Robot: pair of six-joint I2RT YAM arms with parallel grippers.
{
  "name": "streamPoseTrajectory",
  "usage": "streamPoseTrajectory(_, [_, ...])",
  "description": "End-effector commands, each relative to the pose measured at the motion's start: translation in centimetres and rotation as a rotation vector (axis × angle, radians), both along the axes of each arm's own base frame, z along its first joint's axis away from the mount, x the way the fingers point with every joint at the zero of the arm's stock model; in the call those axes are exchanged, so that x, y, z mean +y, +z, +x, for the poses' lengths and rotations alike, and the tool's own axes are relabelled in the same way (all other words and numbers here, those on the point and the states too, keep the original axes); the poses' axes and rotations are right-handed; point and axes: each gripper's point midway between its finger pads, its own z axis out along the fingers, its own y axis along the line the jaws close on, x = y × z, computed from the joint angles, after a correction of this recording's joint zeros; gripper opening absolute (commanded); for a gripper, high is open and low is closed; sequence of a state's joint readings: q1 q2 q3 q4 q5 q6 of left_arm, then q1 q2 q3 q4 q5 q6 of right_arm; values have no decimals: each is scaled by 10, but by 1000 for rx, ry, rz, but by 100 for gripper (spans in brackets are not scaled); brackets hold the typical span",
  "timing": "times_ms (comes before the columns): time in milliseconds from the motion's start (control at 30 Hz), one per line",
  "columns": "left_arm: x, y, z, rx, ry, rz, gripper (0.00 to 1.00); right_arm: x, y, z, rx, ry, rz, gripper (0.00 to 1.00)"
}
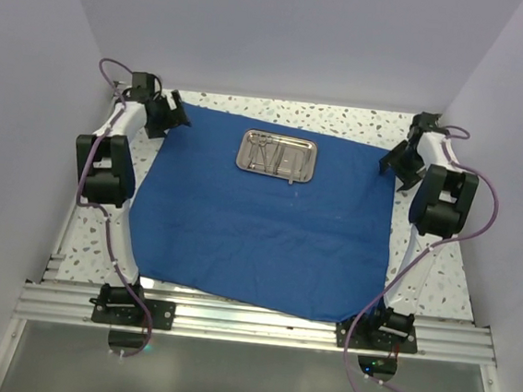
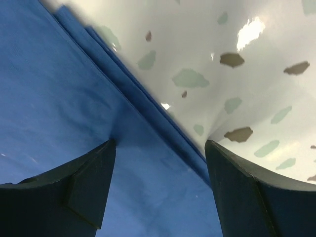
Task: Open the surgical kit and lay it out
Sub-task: Smooth out the surgical kit at the center of the board.
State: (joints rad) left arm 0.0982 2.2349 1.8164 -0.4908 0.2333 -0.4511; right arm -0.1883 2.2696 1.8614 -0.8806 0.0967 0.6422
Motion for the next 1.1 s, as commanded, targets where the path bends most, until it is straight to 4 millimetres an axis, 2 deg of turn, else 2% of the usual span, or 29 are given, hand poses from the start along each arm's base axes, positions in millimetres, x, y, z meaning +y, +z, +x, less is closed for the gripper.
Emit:
streamPoseTrajectory(0, [7,31,10,-63,-33,13,97,-11,-2,11,-5,-2,-52,76])
streamPoseTrajectory(33, [10,34,9,-63,-32,20,97,-13,-6,13,1,-2,-56,75])
streamPoseTrajectory(133, [13,48,6,-78,-37,30,97,-11,-9,19,-8,5,-48,53])
streamPoseTrajectory(167, [13,53,4,-85,-40,34,97,-6,-13,21,-9,14,-27,36])
streamPoseTrajectory(233, [14,56,2,-84,-45,45,97,1,-13,31,-40,31,-5,18])
streamPoseTrajectory(267, [15,59,1,-87,-40,50,97,7,-17,35,-42,51,4,2])
streamPoseTrajectory(400, [19,59,-4,-77,-44,70,97,31,-10,63,-122,116,32,0])
streamPoseTrajectory(467, [23,59,-7,-73,-42,86,97,38,1,85,-185,125,32,0])
streamPoseTrajectory(500, [25,59,-8,-72,-42,91,97,39,-9,90,-174,122,37,0])
streamPoseTrajectory(533, [26,59,-10,-68,-43,95,98,38,7,105,-213,108,28,0])
streamPoseTrajectory(633, [31,61,-10,-68,-35,103,98,36,12,132,-264,82,33,0])
streamPoseTrajectory(767, [35,65,-7,-74,-27,104,98,28,18,151,-335,22,32,0])
streamPoseTrajectory(900, [36,74,0,-90,-26,105,98,13,16,145,-320,-38,-6,0])
streamPoseTrajectory(933, [36,75,1,-90,-24,103,98,11,11,135,-280,-52,-18,0])
streamPoseTrajectory(967, [35,74,2,-93,-28,97,98,4,20,129,-270,-72,-58,0])
streamPoseTrajectory(1033, [34,73,3,-93,-28,95,98,-4,11,102,-182,-110,-107,0])
streamPoseTrajectory(1067, [35,72,3,-90,-25,96,98,-8,33,97,-210,-122,-133,0])
